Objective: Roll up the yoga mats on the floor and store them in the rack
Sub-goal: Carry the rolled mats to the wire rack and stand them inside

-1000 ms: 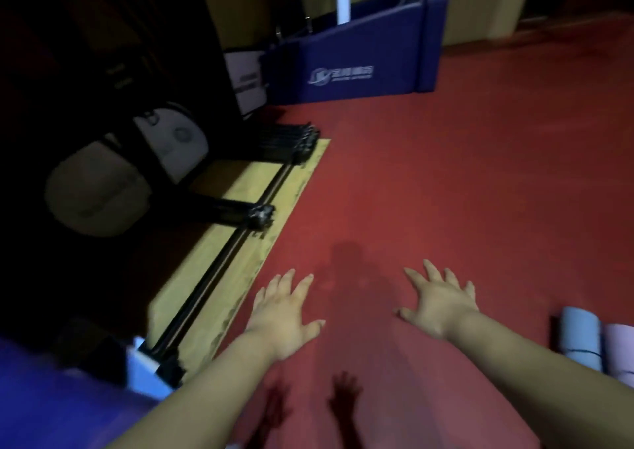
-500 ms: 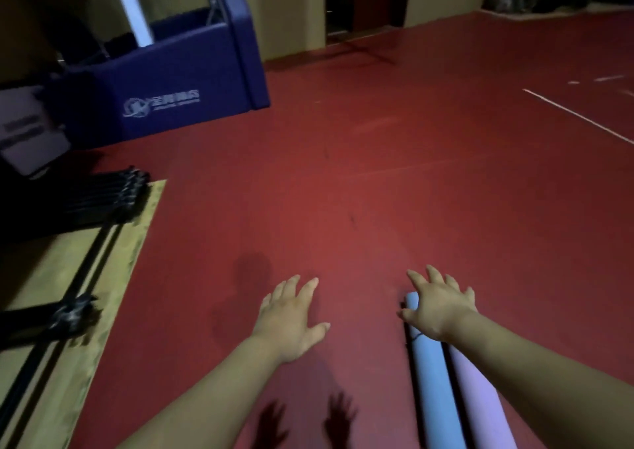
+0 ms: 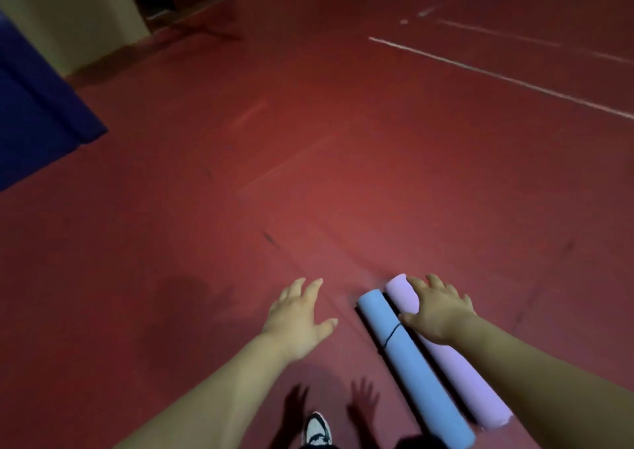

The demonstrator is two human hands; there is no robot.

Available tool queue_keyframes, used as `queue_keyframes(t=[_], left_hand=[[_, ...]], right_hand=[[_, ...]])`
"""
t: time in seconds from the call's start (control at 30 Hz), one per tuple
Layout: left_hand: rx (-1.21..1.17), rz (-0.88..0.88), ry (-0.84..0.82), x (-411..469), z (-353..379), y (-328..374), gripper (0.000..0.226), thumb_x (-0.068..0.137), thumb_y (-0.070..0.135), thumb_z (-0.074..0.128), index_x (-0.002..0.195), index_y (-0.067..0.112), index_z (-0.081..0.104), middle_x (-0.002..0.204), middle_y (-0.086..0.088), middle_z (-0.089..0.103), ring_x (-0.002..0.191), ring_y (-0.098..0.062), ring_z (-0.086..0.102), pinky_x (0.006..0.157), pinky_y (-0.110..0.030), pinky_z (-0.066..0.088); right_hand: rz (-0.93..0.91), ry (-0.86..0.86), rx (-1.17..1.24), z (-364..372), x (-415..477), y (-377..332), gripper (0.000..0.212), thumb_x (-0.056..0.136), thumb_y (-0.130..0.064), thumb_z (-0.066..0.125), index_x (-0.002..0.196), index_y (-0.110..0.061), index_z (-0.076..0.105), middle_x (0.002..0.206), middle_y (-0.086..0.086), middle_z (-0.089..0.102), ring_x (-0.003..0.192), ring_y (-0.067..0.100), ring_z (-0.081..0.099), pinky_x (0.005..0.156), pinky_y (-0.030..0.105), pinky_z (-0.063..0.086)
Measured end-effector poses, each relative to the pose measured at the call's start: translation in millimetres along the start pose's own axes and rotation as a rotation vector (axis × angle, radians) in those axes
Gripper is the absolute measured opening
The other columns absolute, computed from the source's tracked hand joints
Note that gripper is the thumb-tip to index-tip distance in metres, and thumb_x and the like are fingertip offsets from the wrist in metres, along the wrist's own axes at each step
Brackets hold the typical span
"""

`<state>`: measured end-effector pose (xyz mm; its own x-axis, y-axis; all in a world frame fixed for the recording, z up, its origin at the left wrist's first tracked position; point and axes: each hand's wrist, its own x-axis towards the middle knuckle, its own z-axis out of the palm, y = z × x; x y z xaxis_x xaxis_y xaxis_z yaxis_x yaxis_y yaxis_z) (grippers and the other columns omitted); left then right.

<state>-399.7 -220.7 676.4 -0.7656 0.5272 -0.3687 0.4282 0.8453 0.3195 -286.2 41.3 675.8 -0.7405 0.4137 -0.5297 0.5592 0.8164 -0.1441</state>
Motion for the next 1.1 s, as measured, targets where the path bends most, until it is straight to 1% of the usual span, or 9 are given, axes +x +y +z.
queue_keyframes(t=[0.2, 0.47, 0.6, 0.67, 0.73, 0.83, 0.93, 1.03, 1.1], left_hand=[[-0.033, 0.067, -0.128, 107, -6, 8, 0.089, 0.088, 0.064, 0.059, 0.16, 0.033, 0.018, 0.167, -0.008, 0.018, 0.154, -0.026, 0.02, 0.123, -0.038, 0.025], [-0.235, -0.093, -0.287, 241, 49, 15, 0.086, 0.089, 0.059, 0.063, 0.16, 0.033, 0.021, 0.167, -0.01, 0.018, 0.155, -0.022, 0.018, 0.123, -0.032, 0.023], [-0.324, -0.175, -0.285, 316, 104, -5, 0.092, 0.075, 0.07, 0.055, 0.157, 0.032, 0.032, 0.153, -0.004, 0.039, 0.144, -0.019, 0.037, 0.114, -0.024, 0.03], [-0.368, -0.19, -0.316, 358, 153, -26, 0.084, 0.077, 0.068, 0.058, 0.152, 0.034, 0.038, 0.147, 0.005, 0.042, 0.134, -0.01, 0.044, 0.11, -0.02, 0.032], [-0.455, -0.238, -0.351, 408, 217, -49, 0.076, 0.081, 0.061, 0.068, 0.149, 0.039, 0.04, 0.144, 0.012, 0.039, 0.128, -0.004, 0.045, 0.112, -0.023, 0.036], [-0.646, -0.403, -0.343, 491, 349, -88, 0.089, 0.067, 0.071, 0.075, 0.147, 0.046, 0.043, 0.148, 0.007, 0.046, 0.133, -0.015, 0.05, 0.115, -0.033, 0.039], [-0.825, -0.483, -0.297, 551, 487, -118, 0.096, 0.072, 0.075, 0.071, 0.152, 0.028, 0.045, 0.15, -0.003, 0.05, 0.139, -0.023, 0.048, 0.117, -0.036, 0.036], [-1.126, -0.56, -0.406, 569, 597, -125, 0.08, 0.088, 0.075, 0.055, 0.149, 0.024, 0.049, 0.146, -0.002, 0.055, 0.13, -0.022, 0.054, 0.116, -0.045, 0.038], [-1.389, -0.647, -0.405, 567, 647, -122, 0.084, 0.085, 0.08, 0.055, 0.14, 0.017, 0.058, 0.138, -0.006, 0.063, 0.126, -0.026, 0.06, 0.115, -0.052, 0.039]], right_hand=[[0.104, -0.063, 0.107, -12, 69, 9, 0.086, 0.085, -0.065, 0.057, 0.158, -0.04, 0.019, 0.168, 0.003, 0.015, 0.146, 0.033, 0.031, 0.116, 0.05, 0.032], [0.133, -0.245, 0.202, -3, 229, 40, 0.084, 0.087, -0.061, 0.057, 0.159, -0.035, 0.021, 0.164, 0.007, 0.025, 0.144, 0.036, 0.036, 0.112, 0.047, 0.039], [0.099, -0.296, 0.27, 29, 326, 43, 0.079, 0.093, -0.054, 0.058, 0.16, -0.03, 0.023, 0.158, 0.01, 0.035, 0.143, 0.032, 0.039, 0.112, 0.036, 0.036], [0.089, -0.322, 0.34, 67, 387, 42, 0.075, 0.095, -0.051, 0.059, 0.159, -0.028, 0.028, 0.157, 0.009, 0.039, 0.144, 0.027, 0.039, 0.111, 0.031, 0.032], [0.077, -0.33, 0.41, 125, 455, 46, 0.073, 0.094, -0.055, 0.06, 0.157, -0.029, 0.034, 0.156, 0.004, 0.045, 0.143, 0.021, 0.041, 0.112, 0.027, 0.031], [0.092, -0.344, 0.517, 248, 553, 58, 0.075, 0.091, -0.063, 0.058, 0.154, -0.026, 0.041, 0.156, 0.0, 0.047, 0.143, 0.016, 0.043, 0.118, 0.022, 0.026], [0.169, -0.348, 0.609, 363, 623, 78, 0.058, 0.104, -0.041, 0.053, 0.154, -0.015, 0.04, 0.153, -0.001, 0.044, 0.143, 0.012, 0.036, 0.105, 0.006, 0.014], [0.238, -0.322, 0.662, 447, 654, 91, 0.067, 0.102, -0.059, 0.048, 0.16, -0.031, 0.029, 0.163, -0.007, 0.033, 0.15, 0.015, 0.028, 0.114, 0.017, 0.016], [0.3, -0.286, 0.683, 467, 649, 84, 0.075, 0.095, -0.069, 0.049, 0.16, -0.038, 0.026, 0.163, -0.009, 0.034, 0.151, 0.018, 0.03, 0.113, 0.02, 0.018]])
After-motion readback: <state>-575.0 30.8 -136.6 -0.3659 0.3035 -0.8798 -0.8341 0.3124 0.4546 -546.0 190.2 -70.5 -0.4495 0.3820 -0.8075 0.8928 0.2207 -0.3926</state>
